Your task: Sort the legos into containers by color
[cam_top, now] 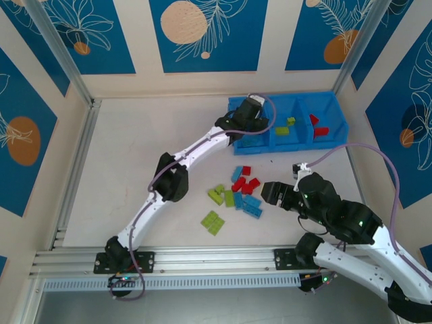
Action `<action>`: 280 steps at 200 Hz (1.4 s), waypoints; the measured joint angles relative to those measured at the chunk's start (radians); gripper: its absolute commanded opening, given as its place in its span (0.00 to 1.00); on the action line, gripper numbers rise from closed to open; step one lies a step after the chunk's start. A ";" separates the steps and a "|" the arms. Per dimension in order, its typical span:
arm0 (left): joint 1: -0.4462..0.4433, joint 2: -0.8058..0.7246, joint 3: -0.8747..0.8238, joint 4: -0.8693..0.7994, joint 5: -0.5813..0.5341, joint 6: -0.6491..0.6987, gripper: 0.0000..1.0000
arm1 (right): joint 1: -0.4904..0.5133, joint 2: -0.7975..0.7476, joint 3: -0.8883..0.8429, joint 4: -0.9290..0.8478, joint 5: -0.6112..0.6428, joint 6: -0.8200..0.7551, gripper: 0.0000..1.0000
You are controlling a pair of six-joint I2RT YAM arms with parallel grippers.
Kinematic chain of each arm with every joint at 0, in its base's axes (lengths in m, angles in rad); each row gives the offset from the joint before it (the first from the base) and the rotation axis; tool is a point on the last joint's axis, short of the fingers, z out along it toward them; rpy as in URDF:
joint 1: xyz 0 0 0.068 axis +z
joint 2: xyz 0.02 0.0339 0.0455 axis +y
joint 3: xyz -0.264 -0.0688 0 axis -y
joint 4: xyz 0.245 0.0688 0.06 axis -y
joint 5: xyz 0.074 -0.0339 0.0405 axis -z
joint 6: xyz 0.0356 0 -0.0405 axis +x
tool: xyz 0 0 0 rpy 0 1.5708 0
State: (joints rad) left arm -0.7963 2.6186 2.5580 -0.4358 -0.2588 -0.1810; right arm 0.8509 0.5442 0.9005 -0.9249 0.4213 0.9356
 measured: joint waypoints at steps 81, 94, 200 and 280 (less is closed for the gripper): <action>-0.009 -0.671 -0.818 0.211 0.199 -0.072 0.89 | 0.000 0.030 -0.047 -0.012 0.051 0.019 0.79; -0.013 -0.904 -1.050 0.280 0.219 -0.077 0.89 | -0.003 0.076 -0.052 -0.011 0.051 0.017 0.81; -0.093 -1.909 -1.504 -0.215 0.237 0.103 1.00 | -0.066 0.888 0.120 0.177 -0.050 -0.065 0.54; -0.093 -1.975 -1.788 -0.302 0.001 0.352 1.00 | 0.024 1.204 0.316 0.112 0.077 0.138 0.50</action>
State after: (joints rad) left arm -0.8894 0.6437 0.7696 -0.7376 -0.2577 0.1715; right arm 0.8753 1.7481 1.2163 -0.8131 0.4984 1.0740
